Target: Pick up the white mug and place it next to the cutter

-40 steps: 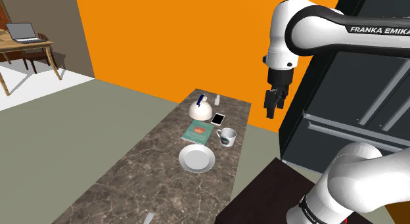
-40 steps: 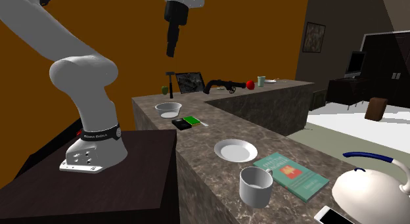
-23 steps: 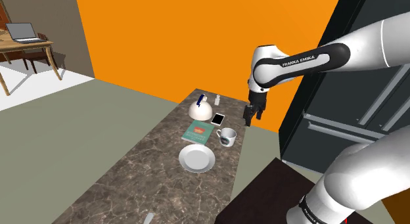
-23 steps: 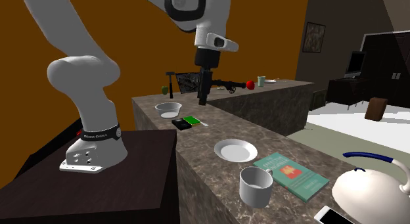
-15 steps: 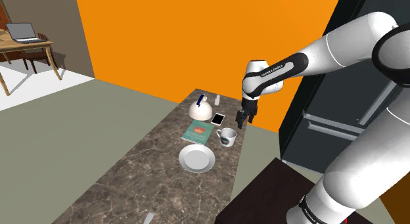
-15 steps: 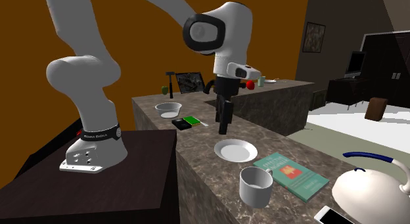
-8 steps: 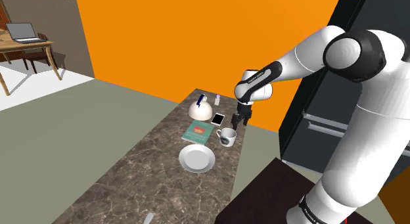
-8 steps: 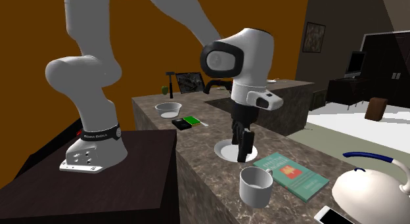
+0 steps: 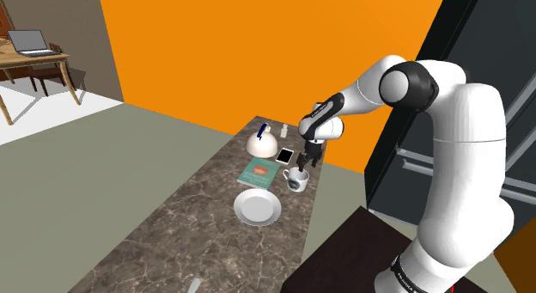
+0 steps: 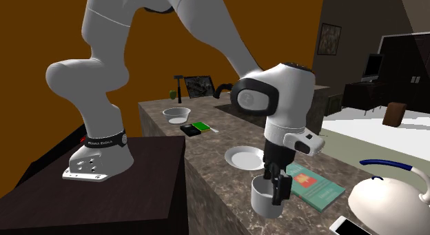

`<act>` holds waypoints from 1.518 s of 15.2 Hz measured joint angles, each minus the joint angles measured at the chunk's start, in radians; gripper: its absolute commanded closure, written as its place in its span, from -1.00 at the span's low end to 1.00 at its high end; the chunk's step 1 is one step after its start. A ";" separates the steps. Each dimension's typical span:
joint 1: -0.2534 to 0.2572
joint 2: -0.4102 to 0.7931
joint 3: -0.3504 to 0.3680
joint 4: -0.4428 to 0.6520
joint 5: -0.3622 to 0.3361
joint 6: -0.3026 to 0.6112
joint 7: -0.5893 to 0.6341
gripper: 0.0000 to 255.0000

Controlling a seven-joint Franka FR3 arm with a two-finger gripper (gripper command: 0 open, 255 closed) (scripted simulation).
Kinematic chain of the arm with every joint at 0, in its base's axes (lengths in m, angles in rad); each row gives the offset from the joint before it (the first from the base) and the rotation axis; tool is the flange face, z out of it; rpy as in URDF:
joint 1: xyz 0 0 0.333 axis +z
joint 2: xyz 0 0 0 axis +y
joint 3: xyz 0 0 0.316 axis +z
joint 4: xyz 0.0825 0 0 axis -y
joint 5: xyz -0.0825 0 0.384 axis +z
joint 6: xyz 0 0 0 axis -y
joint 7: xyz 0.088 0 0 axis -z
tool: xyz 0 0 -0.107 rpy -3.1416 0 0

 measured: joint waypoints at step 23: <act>-0.022 0.125 0.022 0.046 0.031 0.081 -0.024 1.00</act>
